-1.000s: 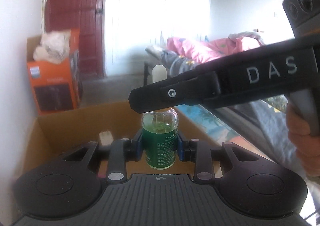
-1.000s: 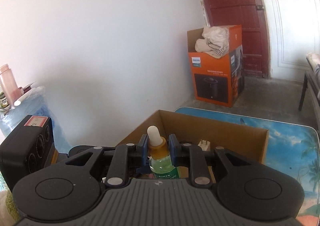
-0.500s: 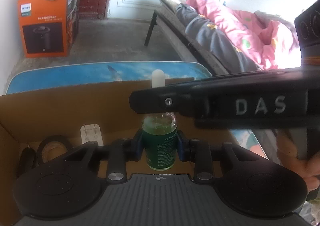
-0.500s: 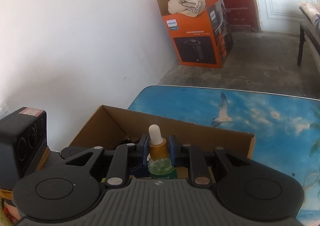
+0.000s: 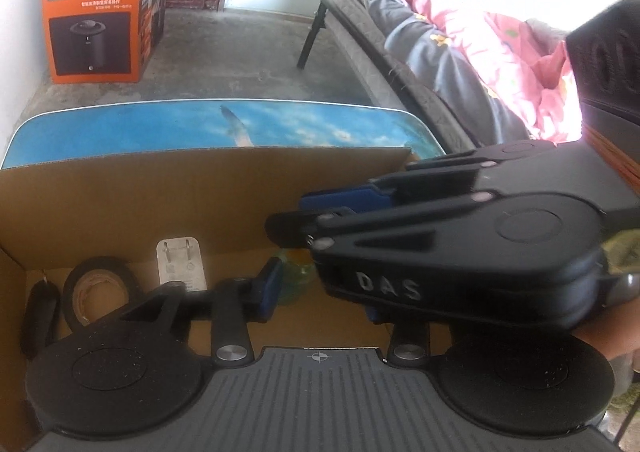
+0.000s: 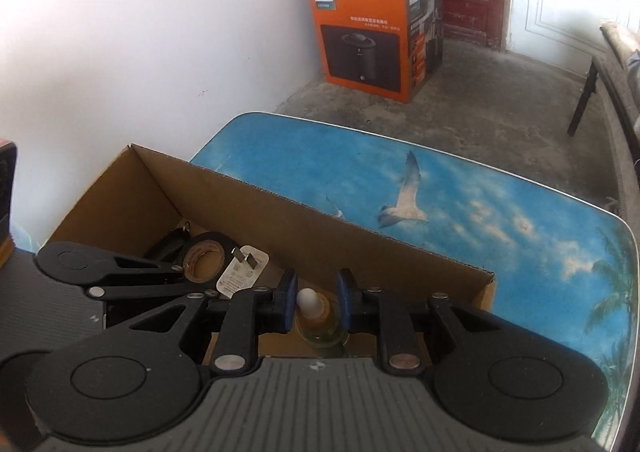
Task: Organize rigid objects
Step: 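Carry the green dropper bottle into the box and release it upright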
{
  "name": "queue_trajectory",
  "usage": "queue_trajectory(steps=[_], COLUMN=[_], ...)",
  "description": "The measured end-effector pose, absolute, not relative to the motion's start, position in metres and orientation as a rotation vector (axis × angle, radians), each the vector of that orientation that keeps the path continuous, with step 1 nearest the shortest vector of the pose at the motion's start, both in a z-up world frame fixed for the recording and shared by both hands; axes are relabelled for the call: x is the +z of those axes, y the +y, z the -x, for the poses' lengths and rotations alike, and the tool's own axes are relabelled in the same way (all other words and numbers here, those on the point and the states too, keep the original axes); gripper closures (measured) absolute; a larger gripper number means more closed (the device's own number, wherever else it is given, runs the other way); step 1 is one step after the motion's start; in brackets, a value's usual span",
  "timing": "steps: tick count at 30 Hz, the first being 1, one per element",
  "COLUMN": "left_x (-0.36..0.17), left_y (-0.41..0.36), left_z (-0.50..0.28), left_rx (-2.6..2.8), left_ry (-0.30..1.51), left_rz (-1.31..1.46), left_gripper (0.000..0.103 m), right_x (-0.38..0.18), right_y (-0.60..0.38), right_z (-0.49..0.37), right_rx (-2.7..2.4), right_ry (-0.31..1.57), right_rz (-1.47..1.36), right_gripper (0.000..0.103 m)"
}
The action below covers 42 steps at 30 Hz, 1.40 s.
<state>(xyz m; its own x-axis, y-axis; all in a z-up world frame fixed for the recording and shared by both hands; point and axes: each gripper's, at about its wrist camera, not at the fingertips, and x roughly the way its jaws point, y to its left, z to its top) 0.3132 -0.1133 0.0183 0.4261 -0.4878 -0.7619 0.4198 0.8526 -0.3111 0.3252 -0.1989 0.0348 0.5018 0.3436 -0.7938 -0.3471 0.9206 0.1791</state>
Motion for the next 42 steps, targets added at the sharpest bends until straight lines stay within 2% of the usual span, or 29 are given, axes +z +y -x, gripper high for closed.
queue_trajectory(steps=[2, 6, 11, 13, 15, 16, 19, 22, 25, 27, 33, 42], left_x=[0.021, 0.031, 0.051, 0.059, 0.066, 0.068, 0.076, 0.08, 0.077, 0.072, 0.042, -0.005], left_y=[-0.113, -0.113, -0.11, -0.108, -0.104, -0.101, -0.089, -0.075, -0.06, -0.05, -0.021, 0.004], left_z=[-0.31, -0.299, -0.272, -0.252, -0.228, -0.215, -0.178, -0.146, -0.119, -0.106, -0.074, -0.058], left_rx=[-0.565, -0.559, -0.561, -0.556, -0.558, -0.56, -0.572, -0.568, -0.554, -0.539, -0.444, -0.384], left_ry=[0.966, 0.93, 0.855, 0.806, 0.743, 0.716, 0.666, 0.632, 0.625, 0.633, 0.679, 0.724], left_rz=[0.076, 0.06, 0.009, -0.027, -0.067, -0.078, -0.092, -0.085, -0.055, -0.031, -0.007, -0.02], left_gripper=[0.048, 0.04, 0.024, 0.015, 0.005, 0.003, 0.0, 0.0, 0.0, 0.0, 0.0, 0.0], right_x=[0.036, 0.044, 0.067, 0.077, 0.085, 0.089, 0.098, 0.1, 0.096, 0.088, 0.049, 0.008], right_y=[-0.2, -0.209, -0.23, -0.242, -0.252, -0.256, -0.262, -0.266, -0.266, -0.263, -0.257, -0.211], right_z=[-0.326, -0.318, -0.286, -0.266, -0.245, -0.232, -0.193, -0.154, -0.118, -0.095, -0.048, -0.035], right_rx=[0.408, 0.409, 0.424, 0.442, 0.465, 0.474, 0.487, 0.497, 0.496, 0.503, 0.497, 0.475], right_ry=[0.959, 0.932, 0.866, 0.838, 0.816, 0.801, 0.75, 0.711, 0.678, 0.667, 0.705, 0.807], right_rz=[0.001, -0.06, -0.181, -0.258, -0.334, -0.353, -0.373, -0.417, -0.449, -0.484, -0.663, -0.657], right_gripper=[0.079, 0.079, 0.078, 0.074, 0.061, 0.059, 0.056, 0.047, 0.045, 0.04, 0.039, 0.039])
